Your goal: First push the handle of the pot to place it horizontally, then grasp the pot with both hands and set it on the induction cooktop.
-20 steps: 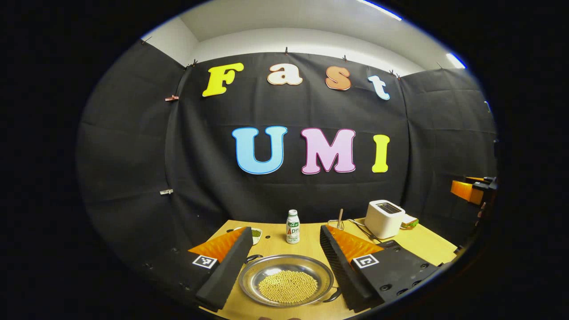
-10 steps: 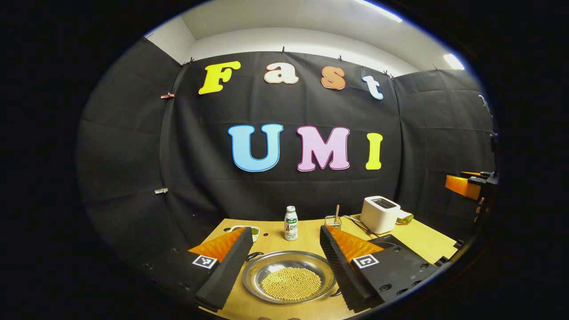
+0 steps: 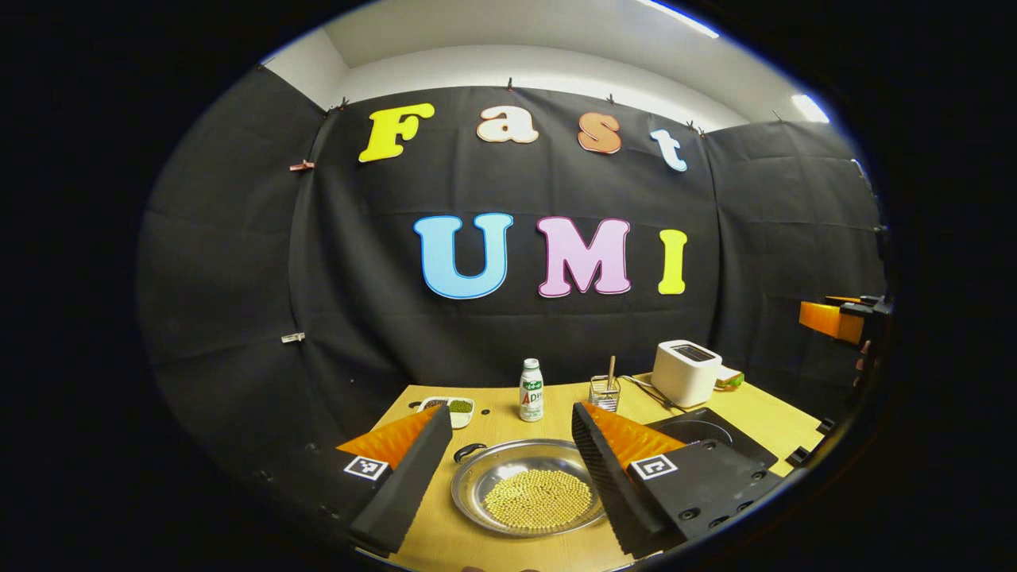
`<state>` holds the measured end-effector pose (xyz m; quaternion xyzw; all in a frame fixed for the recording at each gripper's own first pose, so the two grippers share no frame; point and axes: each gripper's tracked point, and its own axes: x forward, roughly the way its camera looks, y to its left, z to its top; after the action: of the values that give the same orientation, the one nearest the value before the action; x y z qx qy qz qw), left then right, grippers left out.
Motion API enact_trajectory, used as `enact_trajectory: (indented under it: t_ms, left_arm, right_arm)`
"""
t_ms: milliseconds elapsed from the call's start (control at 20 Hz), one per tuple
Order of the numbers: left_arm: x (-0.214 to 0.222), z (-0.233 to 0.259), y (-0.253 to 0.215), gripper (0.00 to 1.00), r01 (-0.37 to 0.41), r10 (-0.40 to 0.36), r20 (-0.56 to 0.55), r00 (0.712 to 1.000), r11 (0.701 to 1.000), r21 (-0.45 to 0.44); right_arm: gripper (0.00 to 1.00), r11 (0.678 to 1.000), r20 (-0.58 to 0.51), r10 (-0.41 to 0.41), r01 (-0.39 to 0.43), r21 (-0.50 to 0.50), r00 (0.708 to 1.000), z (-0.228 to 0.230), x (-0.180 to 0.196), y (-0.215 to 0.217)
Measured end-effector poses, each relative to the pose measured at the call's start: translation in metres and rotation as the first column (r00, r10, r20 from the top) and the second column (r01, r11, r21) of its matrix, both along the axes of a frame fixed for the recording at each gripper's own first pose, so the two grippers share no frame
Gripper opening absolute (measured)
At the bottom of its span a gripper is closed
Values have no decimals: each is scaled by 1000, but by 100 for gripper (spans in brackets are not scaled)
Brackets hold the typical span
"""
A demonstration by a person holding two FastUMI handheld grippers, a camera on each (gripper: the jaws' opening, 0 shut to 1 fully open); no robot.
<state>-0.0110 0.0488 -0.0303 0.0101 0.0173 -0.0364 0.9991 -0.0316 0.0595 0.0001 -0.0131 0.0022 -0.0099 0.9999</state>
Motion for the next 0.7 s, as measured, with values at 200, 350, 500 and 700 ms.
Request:
enact_trajectory:
  t_ms: [200,350,500,700]
  left_arm:
    - [2,-12,-2,95,41,-41,-35,999,999,-8]
    - [2,-22,-7,95,97,-97,-70,993,995,-16]
    - [2,-37,-14,87,149,-150,-126,981,989,-24]
    - [4,-58,-27,65,209,-205,-210,956,978,-4]
  right_arm:
    - [99,1000,-2,-11,11,-7,1000,0,3,6]
    - [99,1000,-9,-18,17,-7,1000,0,6,8]
    - [99,1000,-12,-22,22,-14,1000,-2,10,6]
    - [98,1000,-21,-17,17,-14,1000,-9,21,1]
